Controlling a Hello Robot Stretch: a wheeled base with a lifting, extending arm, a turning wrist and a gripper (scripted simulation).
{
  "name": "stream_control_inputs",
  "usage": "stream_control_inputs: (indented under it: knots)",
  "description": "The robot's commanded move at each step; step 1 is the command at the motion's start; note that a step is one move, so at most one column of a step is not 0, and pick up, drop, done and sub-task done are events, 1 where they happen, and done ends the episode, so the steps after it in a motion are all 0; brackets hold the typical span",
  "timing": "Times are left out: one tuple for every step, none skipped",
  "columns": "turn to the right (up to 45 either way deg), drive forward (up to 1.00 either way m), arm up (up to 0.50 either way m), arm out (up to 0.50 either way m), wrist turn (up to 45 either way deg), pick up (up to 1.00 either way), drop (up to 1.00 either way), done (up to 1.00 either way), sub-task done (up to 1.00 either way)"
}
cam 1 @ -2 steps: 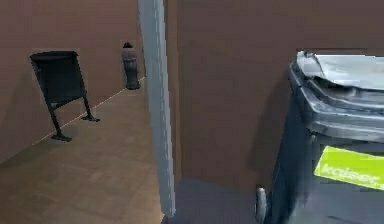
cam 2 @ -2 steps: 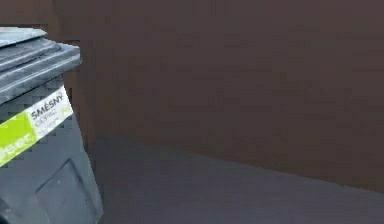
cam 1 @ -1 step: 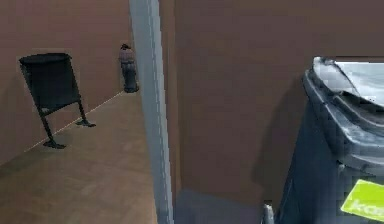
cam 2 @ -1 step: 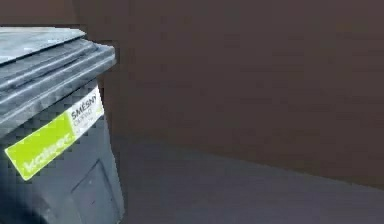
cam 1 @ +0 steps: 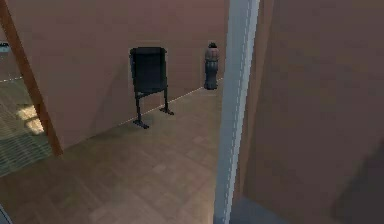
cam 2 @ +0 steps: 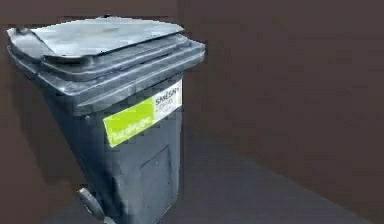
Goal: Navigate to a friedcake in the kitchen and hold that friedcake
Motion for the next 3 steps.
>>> stream_control_inputs:
  knots:
    - [0.0, 0.45, 0.00, 0.00, 0.0, 0.00, 0.00, 0.00, 0.00]
    - [-33.0, 0.00, 0.00, 0.00, 0.0, 0.00, 0.00, 0.00, 0.00]
    - [0.0, 0.45, 0.00, 0.00, 0.0, 0.00, 0.00, 0.00, 0.00]
